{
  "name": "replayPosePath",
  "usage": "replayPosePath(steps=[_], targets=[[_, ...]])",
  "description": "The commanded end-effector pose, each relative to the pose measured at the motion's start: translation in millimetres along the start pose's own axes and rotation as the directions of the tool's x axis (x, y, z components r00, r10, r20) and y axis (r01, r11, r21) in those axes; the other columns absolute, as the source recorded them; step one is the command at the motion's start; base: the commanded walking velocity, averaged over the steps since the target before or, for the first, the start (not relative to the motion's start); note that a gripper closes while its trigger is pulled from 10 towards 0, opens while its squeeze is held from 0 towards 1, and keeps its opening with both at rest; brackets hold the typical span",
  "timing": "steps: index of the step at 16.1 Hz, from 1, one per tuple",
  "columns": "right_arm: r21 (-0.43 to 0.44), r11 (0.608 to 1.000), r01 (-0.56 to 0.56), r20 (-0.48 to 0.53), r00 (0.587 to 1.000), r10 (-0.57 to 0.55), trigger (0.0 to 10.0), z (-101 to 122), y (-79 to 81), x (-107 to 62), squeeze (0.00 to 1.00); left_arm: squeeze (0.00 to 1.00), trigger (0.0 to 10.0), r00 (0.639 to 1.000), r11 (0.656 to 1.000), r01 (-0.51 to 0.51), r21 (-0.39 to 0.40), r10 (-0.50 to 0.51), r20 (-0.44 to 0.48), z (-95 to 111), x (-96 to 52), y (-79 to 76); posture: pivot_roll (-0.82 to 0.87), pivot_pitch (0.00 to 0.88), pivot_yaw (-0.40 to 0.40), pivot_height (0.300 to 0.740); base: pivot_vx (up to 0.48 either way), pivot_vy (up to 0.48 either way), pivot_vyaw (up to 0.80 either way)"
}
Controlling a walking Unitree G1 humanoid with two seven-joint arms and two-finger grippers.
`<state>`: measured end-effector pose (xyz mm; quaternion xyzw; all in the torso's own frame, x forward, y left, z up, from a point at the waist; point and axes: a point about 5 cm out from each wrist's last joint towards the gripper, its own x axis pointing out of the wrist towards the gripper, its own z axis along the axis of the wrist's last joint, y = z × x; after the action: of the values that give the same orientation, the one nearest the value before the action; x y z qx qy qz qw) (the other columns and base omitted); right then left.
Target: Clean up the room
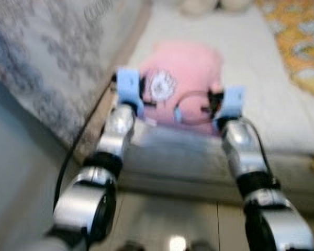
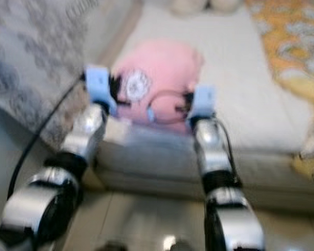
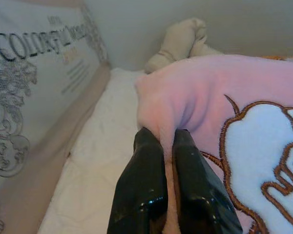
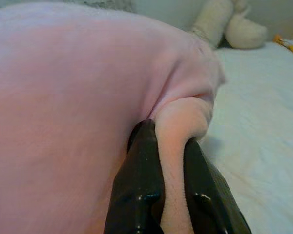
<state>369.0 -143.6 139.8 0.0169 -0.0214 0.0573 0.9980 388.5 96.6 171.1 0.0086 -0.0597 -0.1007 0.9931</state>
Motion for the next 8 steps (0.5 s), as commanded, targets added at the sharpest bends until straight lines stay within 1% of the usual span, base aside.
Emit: replayPosePath(steps=[1, 8], targets=[[0.029, 0.999, -0.019, 0.048, 0.999, 0.017, 10.0, 12.3, 11.6, 6.1, 0.0, 0.0, 10.0, 0.997, 0.998, -0.054, 0.01, 0.054, 0.049, 15.2, 3.7, 17.7, -0.16, 0.0, 0.083, 0.732, 0.458, 0.0, 0.0], [0.032, 0.999, -0.015, 0.05, 0.999, 0.014, 10.0, 12.6, 10.5, 6.6, 0.0, 0.0, 10.0, 0.998, 0.998, -0.059, -0.004, 0.059, 0.039, 15.1, 5.1, 17.0, -0.17, 0.0, 0.083, 0.732, 0.458, 0.0, 0.0]])
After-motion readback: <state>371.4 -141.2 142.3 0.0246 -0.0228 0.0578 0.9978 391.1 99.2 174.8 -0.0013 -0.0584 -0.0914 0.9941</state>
